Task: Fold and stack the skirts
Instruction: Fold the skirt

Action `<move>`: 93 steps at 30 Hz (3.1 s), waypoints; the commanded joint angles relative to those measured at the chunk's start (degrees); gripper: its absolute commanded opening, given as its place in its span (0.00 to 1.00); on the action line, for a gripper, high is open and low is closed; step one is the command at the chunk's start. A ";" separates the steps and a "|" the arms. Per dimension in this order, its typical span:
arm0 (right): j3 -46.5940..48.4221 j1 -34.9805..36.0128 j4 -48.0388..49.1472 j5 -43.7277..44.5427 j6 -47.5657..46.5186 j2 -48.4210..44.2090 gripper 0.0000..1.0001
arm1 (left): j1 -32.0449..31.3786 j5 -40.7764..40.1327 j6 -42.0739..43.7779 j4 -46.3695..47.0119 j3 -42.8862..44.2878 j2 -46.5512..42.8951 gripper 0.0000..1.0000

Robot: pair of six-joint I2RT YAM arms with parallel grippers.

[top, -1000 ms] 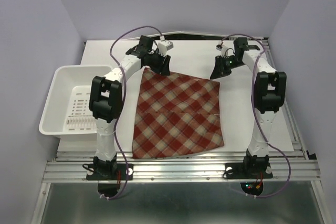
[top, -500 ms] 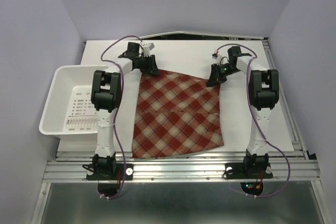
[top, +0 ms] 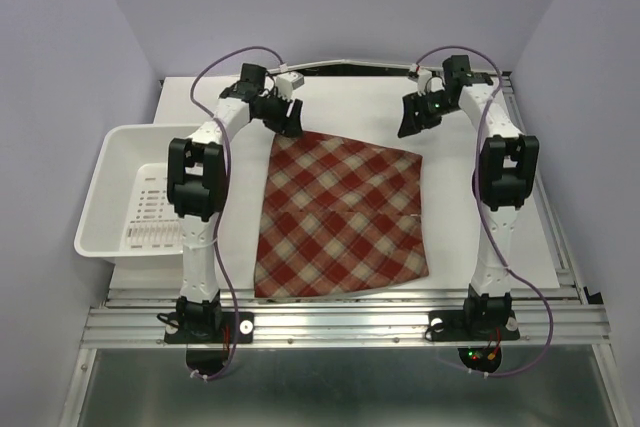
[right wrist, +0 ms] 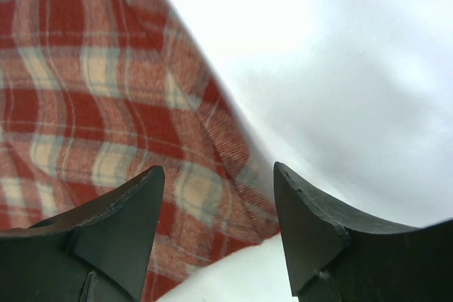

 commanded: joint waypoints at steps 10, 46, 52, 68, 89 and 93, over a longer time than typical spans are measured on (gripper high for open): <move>8.57 -0.26 -6.83 10.51 -11.45 2.51 0.60 | -0.97 -8.65 21.46 -7.51 20.81 4.26 0.88; 6.63 -0.26 -15.08 6.38 -19.79 10.07 0.51 | -2.55 -16.74 25.94 -12.95 20.89 14.64 0.43; 4.62 -0.26 -13.78 8.92 -19.45 11.65 0.15 | -2.55 -16.82 25.33 -12.68 21.24 14.99 0.35; 6.99 -0.88 14.07 17.53 -4.51 0.95 0.01 | -0.80 -19.11 19.44 0.93 28.45 9.28 0.00; -35.88 -0.88 30.87 8.49 -18.91 -33.94 0.01 | -1.67 -9.97 27.70 5.60 -21.62 -33.69 0.00; -47.82 -0.88 32.19 6.29 -23.31 -38.00 0.01 | -2.81 -10.32 28.49 6.65 -35.23 -40.54 0.00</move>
